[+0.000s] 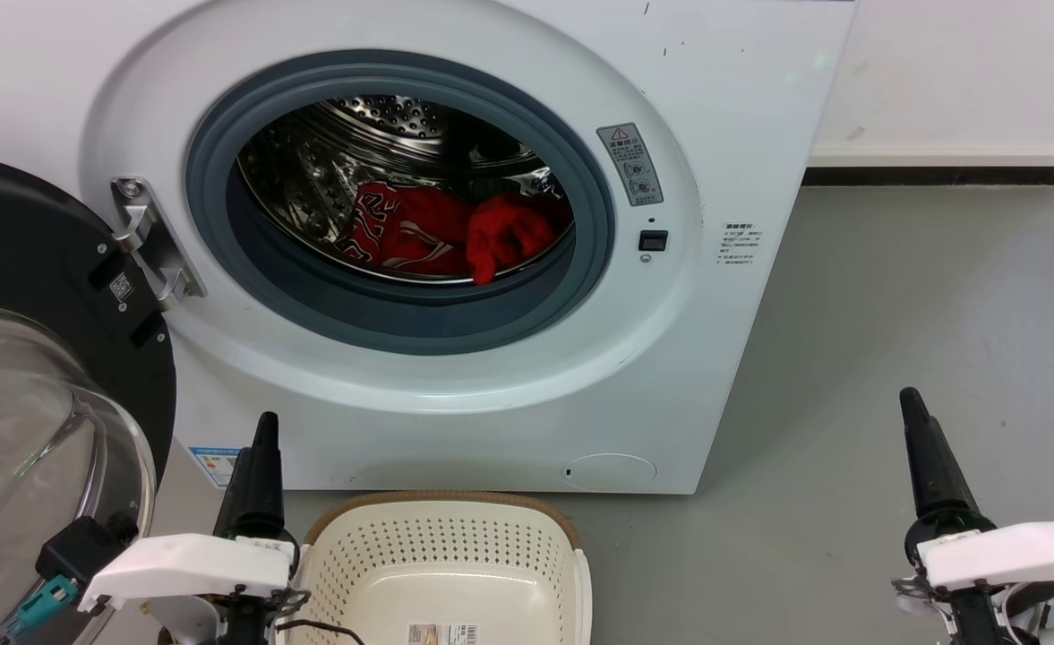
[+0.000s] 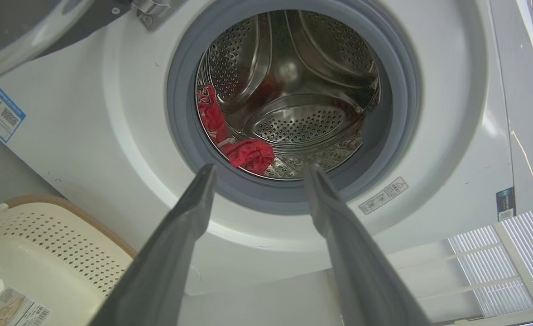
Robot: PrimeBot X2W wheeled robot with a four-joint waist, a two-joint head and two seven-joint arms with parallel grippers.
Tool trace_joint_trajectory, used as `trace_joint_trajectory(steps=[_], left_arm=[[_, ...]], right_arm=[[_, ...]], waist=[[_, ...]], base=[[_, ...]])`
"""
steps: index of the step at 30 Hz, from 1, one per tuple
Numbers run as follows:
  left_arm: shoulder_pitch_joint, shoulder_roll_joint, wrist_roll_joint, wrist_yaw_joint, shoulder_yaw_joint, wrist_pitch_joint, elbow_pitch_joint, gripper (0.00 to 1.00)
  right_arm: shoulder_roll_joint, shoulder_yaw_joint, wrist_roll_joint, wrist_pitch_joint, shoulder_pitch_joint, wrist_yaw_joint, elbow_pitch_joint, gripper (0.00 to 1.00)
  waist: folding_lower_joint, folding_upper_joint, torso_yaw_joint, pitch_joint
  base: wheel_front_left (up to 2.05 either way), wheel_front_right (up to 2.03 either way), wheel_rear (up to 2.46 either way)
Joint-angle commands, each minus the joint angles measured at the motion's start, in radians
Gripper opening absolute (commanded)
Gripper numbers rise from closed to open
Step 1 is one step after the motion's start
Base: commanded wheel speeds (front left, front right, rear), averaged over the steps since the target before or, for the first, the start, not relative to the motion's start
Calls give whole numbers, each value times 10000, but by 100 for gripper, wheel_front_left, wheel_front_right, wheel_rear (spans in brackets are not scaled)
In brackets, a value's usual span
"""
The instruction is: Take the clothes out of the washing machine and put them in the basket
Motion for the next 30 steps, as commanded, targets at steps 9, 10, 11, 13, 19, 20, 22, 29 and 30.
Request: trace_joint_trajectory(steps=[9, 10, 11, 13, 19, 20, 22, 29, 30], left_arm=[[84, 24, 1833, 345, -301, -389, -450, 100], [102, 24, 2001, 379, -331, -423, -477, 100], [120, 24, 2160, 409, -353, -456, -502, 100], [160, 25, 2459, 462, -389, -527, -543, 100], [294, 39, 3363, 570, -468, -727, -635, 100], [308, 47, 3507, 591, -486, -749, -650, 100], [346, 56, 3784, 617, -516, -819, -683, 100], [497, 83, 4662, 765, -620, -1020, -744, 100], [516, 86, 4781, 784, -632, -1051, -751, 100]], right_arm=[[-7, 215, -2148, -392, 141, 0, -684, 100], [-7, 231, -2341, -426, 167, 0, -717, 100], [-7, 251, -2529, -458, 191, 0, -755, 100], [-7, 293, -2886, -528, 236, 0, -819, 100], [-5, 396, -3881, -721, 360, 0, -954, 100], [-5, 413, -4035, -759, 389, 0, -971, 100], [-5, 436, -4340, -815, 434, 0, -1013, 100], [-3, 504, -5325, -1025, 562, 0, -1137, 100], [-3, 511, -5459, -1053, 585, 0, -1155, 100]], waist=[[0, -1, -1, 34], [0, -1, -1, 37], [0, -1, -1, 40], [0, -1, -2, 45], [0, -1, -7, 42], [0, -1, -7, 42], [0, -1, -6, 45], [0, -1, 2, 59], [0, -1, 2, 61]], base=[[0, 0, 0], [0, 0, 0], [0, 0, 0], [0, 0, 0], [0, 0, 0], [0, 0, 0], [0, 0, 0], [0, 0, 0], [0, 0, 0]])
